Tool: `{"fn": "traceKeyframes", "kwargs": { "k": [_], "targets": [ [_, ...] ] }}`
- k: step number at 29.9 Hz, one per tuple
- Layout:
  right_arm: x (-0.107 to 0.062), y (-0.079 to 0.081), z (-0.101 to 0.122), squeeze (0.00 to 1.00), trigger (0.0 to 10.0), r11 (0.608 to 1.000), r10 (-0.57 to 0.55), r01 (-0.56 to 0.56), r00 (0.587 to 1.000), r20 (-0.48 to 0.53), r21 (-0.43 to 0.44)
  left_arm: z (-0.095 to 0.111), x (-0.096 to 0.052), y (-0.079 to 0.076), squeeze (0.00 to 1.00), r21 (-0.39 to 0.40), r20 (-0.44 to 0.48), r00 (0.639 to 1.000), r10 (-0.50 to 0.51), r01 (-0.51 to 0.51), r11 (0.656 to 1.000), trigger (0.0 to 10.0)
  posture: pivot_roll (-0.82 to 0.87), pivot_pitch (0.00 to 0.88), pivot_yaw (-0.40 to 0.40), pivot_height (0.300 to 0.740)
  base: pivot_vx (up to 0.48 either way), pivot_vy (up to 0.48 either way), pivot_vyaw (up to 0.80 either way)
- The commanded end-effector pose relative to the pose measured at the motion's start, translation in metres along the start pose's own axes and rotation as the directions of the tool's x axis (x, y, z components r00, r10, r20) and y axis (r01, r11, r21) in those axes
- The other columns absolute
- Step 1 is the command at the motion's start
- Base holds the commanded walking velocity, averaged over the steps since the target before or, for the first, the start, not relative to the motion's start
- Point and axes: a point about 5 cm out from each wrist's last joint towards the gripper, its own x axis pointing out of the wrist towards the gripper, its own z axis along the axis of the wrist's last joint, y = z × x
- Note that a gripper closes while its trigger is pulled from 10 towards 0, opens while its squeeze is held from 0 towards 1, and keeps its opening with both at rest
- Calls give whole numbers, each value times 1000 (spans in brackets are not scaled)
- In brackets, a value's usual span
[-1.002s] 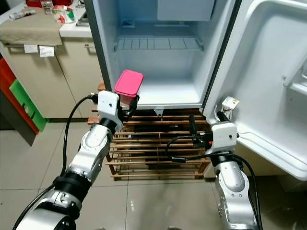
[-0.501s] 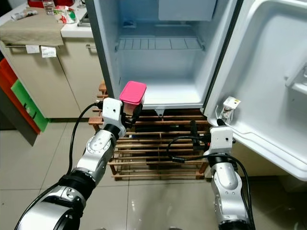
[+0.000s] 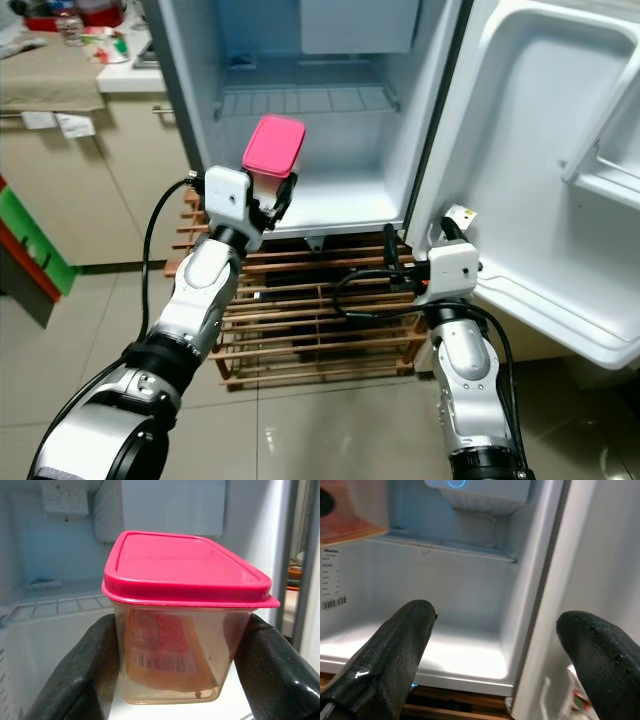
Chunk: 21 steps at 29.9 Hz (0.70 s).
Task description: Restocking fridge
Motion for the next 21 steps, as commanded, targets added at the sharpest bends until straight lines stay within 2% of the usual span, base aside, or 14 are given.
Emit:
{"fn": "traceKeyframes", "kwargs": {
  "k": [1,5,10,16,21],
  "targets": [
    [5,2,4,0,10000,1000,15,-15,1000,7,3,4,3,9,0,-8,11,998,55,-55,998,10000,-182,0,20,740,382,289,0],
    [5,1,6,0,10000,1000,19,-19,1000,10,3,8,5,10,0,-21,22,998,67,-67,998,10000,-182,0,20,740,316,356,0],
    [4,1,11,0,10000,1000,30,-30,999,16,8,14,6,7,0,-25,45,997,65,-64,998,10000,-182,0,20,740,0,463,0],
    [2,2,16,0,10000,999,53,-54,998,27,10,19,11,3,0,-9,55,997,48,-48,999,10000,-183,0,21,740,0,0,0],
    [-3,3,14,0,10000,998,58,-58,998,12,10,22,23,-8,0,7,7,1000,20,-20,1000,10000,-200,0,29,740,0,0,0]
  ]
}}
